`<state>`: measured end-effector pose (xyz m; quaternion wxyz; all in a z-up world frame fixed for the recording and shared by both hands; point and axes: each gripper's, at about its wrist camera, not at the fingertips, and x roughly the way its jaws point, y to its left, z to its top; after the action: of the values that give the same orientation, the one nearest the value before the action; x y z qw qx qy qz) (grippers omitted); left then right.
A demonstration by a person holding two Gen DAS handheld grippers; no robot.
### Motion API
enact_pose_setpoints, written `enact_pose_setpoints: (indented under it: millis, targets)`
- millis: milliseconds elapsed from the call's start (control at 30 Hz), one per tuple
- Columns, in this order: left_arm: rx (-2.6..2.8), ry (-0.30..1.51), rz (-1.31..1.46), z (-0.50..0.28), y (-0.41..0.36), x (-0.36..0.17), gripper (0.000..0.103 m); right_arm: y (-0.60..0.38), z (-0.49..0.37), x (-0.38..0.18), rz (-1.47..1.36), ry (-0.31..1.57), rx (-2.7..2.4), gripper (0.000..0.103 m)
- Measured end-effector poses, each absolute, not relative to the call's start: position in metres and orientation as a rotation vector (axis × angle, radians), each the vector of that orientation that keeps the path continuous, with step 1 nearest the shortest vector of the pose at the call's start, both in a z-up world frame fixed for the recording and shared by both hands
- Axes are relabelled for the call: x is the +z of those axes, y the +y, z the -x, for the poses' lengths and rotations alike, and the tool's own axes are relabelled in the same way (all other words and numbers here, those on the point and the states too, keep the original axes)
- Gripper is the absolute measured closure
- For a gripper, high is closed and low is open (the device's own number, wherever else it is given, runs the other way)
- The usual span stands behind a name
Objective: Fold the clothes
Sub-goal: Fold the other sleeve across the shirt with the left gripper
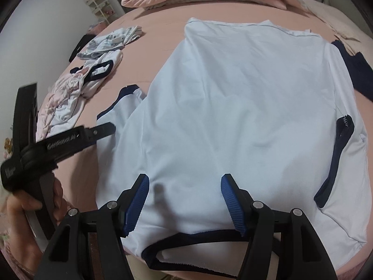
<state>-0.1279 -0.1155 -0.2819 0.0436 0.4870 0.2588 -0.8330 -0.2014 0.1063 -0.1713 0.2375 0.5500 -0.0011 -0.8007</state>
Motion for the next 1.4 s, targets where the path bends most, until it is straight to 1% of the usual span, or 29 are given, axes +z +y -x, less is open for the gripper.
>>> enact_pose_setpoints:
  millis: [100, 167, 200, 233, 333, 500, 633, 767, 867, 933, 1033, 1100, 1200, 1300, 1367, 1400]
  targets:
    - [-2.570, 0.812, -1.479, 0.125, -0.117, -0.283, 0.067, 0.100, 0.202, -0.171, -1.498, 0.039, -2.220, 0.040]
    - [-2.585, 0.826, -1.472, 0.124, -0.118, -0.284, 0.068, 0.100, 0.203, -0.169, -1.494, 0.031, -2.246, 0.040]
    - [-2.592, 0.833, -1.469, 0.123, -0.118, -0.284, 0.080, 0.103, 0.204, -0.168, -1.492, 0.004, -2.257, 0.040]
    - [-2.600, 0.840, -1.465, 0.122, -0.119, -0.284, 0.096, 0.108, 0.204, -0.166, -1.493, -0.028, -2.263, 0.040]
    - [-2.632, 0.865, -1.457, 0.120, -0.119, -0.282, 0.100, 0.115, 0.206, -0.169, -1.520, -0.027, -2.281, 0.040]
    - [-2.734, 0.919, -1.473, 0.121, -0.110, -0.262, 0.101, 0.126, 0.202, -0.170, -1.541, -0.060, -2.284, 0.040]
    - [-2.856, 0.757, -1.473, 0.120, -0.081, -0.234, 0.101, 0.131, 0.203, -0.169, -1.537, -0.106, -2.279, 0.040]
    - [-2.970, 0.641, -1.498, 0.121, -0.047, -0.216, 0.101, 0.142, 0.204, -0.160, -1.514, -0.130, -2.301, 0.040]
    - [-3.028, 0.551, -1.548, 0.125, -0.020, -0.215, 0.101, 0.153, 0.206, -0.157, -1.519, -0.136, -2.331, 0.040]
    - [-3.048, 0.506, -1.648, 0.129, -0.003, -0.225, 0.101, 0.162, 0.208, -0.156, -1.526, -0.156, -2.350, 0.040]
    - [-2.958, 0.543, -1.930, 0.137, 0.013, -0.255, 0.099, 0.171, 0.216, -0.153, -1.521, -0.176, -2.356, 0.040]
    - [-2.952, 0.507, -1.902, 0.131, 0.009, -0.253, 0.099, 0.166, 0.222, -0.148, -1.501, -0.162, -2.335, 0.040]
    - [-3.002, 0.690, -1.648, 0.115, -0.028, -0.225, 0.099, 0.147, 0.228, -0.141, -1.451, -0.120, -2.277, 0.039]
    - [-2.874, 0.632, -1.510, 0.115, -0.064, -0.217, 0.098, 0.115, 0.235, -0.139, -1.420, -0.050, -2.230, 0.039]
    - [-2.792, 0.555, -1.542, 0.123, -0.076, -0.229, 0.099, 0.087, 0.239, -0.143, -1.417, 0.017, -2.209, 0.039]
    - [-2.768, 0.549, -1.569, 0.125, -0.079, -0.235, 0.099, 0.076, 0.240, -0.149, -1.425, 0.053, -2.196, 0.039]
